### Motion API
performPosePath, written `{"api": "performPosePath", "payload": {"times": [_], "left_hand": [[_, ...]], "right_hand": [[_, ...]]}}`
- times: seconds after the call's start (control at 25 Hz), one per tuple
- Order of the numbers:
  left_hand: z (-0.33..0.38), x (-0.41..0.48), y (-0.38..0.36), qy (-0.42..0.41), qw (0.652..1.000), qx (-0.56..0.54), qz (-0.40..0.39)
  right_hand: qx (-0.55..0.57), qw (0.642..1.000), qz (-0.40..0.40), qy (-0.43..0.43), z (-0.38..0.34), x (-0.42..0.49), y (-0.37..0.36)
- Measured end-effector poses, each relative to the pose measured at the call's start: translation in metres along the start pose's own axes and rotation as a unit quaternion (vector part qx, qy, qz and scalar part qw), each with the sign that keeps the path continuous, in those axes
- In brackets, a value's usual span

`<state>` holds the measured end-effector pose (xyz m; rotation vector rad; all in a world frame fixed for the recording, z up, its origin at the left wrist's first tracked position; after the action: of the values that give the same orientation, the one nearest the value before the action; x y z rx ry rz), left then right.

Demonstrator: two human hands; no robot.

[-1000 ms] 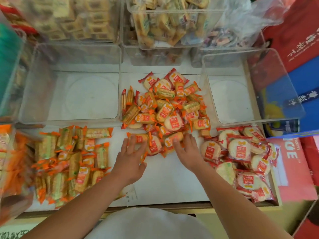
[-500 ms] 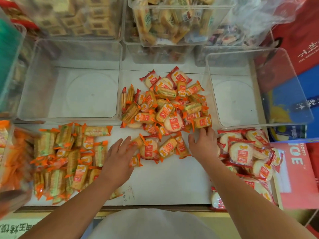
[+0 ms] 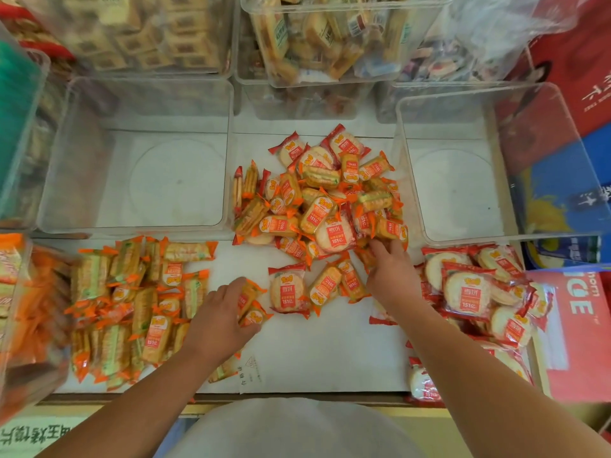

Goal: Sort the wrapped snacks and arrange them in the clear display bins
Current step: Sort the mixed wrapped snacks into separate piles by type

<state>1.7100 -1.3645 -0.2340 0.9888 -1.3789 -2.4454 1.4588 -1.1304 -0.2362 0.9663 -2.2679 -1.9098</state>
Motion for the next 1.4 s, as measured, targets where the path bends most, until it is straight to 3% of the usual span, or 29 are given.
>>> {"api": "performPosePath", "payload": {"times": [0.16,0.28,0.52,0.68,0.8,0.88,1.08,1.24,1.32,1.4], "left_hand": [[-0.002,-0.004,0.004,0.055,0.997,-0.054,-0.012],[0.003,-0.010,0.008,0.061,0.991,-0.114,0.021],[0.047,-0.029,0.019,0.034,0.976,-0.207,0.055],[0.095,-0.014,0.009,-0.012,0.976,-0.214,0.039],[0.126,0.008,-0.014,-0.095,0.988,-0.117,0.023],[0.132,0.016,-0.025,-0.105,0.993,-0.059,0.015],[0.116,0.020,-0.029,0.011,0.997,-0.072,0.011],[0.110,0.016,-0.036,-0.001,1.000,0.006,-0.010],[0.108,0.015,-0.036,-0.003,1.000,-0.025,0.014],[0.106,0.015,-0.036,-0.004,0.997,-0.073,0.023]], "right_hand": [[-0.102,0.994,0.013,0.021,0.007,0.002,0.005],[-0.131,0.988,0.037,0.077,0.001,-0.005,0.011],[0.027,0.984,0.151,0.095,-0.002,-0.031,0.043],[0.012,0.994,0.042,0.104,0.012,-0.011,0.029],[-0.036,0.992,-0.035,0.116,0.018,-0.001,0.015],[-0.053,0.991,-0.035,0.116,0.020,-0.002,0.014],[-0.065,0.989,-0.026,0.130,0.025,-0.001,0.007],[-0.170,0.966,-0.070,0.180,0.032,0.004,0.004],[-0.192,0.960,-0.080,0.189,0.034,0.002,0.005],[-0.198,0.960,-0.039,0.192,0.037,0.002,0.009]]}}
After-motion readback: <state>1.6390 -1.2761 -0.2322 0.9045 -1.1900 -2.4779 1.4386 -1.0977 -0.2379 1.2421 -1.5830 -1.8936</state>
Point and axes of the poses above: each hand's wrist, its own x-axis towards the middle knuckle, its own y-axis out of the back of the hand, z = x × y, the point moved 4 cm from there along x, towards the middle knuckle
